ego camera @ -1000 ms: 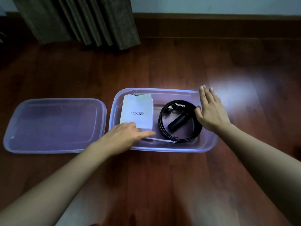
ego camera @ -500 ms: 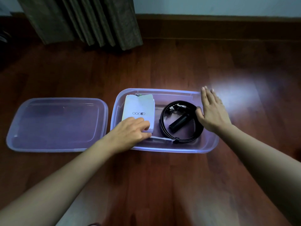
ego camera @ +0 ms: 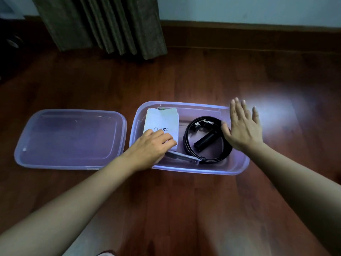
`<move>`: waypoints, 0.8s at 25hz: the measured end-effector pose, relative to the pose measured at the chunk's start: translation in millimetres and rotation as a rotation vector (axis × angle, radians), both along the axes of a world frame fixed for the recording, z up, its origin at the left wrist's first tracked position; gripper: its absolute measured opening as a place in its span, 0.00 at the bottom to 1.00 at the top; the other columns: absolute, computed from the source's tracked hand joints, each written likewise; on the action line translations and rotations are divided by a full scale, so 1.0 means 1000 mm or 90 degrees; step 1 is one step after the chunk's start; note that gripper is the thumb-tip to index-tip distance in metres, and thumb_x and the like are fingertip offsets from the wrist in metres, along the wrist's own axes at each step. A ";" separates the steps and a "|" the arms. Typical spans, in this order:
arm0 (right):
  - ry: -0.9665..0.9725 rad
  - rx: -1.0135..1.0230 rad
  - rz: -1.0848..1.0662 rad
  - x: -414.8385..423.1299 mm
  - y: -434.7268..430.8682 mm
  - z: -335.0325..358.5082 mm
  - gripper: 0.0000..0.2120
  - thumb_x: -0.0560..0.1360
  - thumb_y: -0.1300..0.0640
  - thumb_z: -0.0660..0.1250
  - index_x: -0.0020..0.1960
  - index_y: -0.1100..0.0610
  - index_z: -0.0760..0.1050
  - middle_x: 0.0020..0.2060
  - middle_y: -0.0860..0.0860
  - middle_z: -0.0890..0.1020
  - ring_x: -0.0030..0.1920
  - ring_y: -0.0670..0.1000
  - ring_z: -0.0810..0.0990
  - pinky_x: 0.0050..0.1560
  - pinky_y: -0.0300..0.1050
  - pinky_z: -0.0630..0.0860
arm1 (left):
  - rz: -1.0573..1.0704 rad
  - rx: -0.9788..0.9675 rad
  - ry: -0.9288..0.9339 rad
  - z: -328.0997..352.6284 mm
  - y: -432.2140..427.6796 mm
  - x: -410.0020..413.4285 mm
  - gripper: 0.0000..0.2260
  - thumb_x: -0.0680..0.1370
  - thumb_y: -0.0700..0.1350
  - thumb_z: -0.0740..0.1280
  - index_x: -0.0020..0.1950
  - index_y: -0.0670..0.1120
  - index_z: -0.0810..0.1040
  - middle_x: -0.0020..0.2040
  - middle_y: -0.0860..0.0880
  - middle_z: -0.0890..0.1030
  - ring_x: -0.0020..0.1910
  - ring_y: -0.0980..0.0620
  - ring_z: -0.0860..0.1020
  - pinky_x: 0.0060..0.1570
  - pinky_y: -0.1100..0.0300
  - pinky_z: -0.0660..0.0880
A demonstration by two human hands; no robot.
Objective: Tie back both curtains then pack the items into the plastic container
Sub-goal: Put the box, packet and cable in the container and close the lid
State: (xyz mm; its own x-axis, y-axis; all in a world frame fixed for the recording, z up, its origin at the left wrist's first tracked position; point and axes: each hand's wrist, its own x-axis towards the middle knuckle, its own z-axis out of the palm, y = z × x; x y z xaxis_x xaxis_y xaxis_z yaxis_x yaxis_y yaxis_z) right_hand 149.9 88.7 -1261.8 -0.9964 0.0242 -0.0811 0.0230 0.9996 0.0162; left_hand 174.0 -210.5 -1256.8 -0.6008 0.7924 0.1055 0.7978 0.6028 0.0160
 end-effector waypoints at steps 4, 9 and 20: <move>-0.004 -0.032 0.026 -0.006 -0.017 0.006 0.38 0.72 0.39 0.40 0.76 0.59 0.45 0.77 0.54 0.49 0.77 0.53 0.45 0.74 0.52 0.40 | 0.164 -0.027 -0.149 0.004 0.001 0.003 0.26 0.76 0.53 0.64 0.72 0.50 0.62 0.72 0.41 0.67 0.71 0.41 0.65 0.66 0.47 0.64; -0.087 -0.061 0.063 -0.004 -0.021 0.006 0.38 0.75 0.37 0.42 0.77 0.59 0.42 0.77 0.53 0.44 0.77 0.53 0.41 0.74 0.50 0.44 | 0.199 -0.166 -0.244 0.007 0.007 0.001 0.30 0.80 0.58 0.55 0.77 0.53 0.44 0.78 0.43 0.46 0.76 0.39 0.43 0.74 0.47 0.45; -0.046 -0.088 0.187 -0.029 -0.097 0.056 0.39 0.73 0.37 0.39 0.76 0.59 0.42 0.77 0.55 0.44 0.77 0.52 0.43 0.74 0.48 0.42 | 0.410 0.315 -0.258 0.042 -0.069 -0.027 0.33 0.76 0.57 0.62 0.75 0.41 0.60 0.75 0.44 0.61 0.76 0.49 0.57 0.70 0.64 0.50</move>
State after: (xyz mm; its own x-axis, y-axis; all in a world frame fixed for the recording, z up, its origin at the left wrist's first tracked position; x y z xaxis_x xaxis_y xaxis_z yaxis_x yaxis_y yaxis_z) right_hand 120.4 -8.4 -1206.1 -0.9505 -0.2800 -0.1346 -0.2635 0.9561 -0.1283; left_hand 146.9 -279.4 -1215.0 -0.9770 0.2115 0.0278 0.1859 0.7799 0.5976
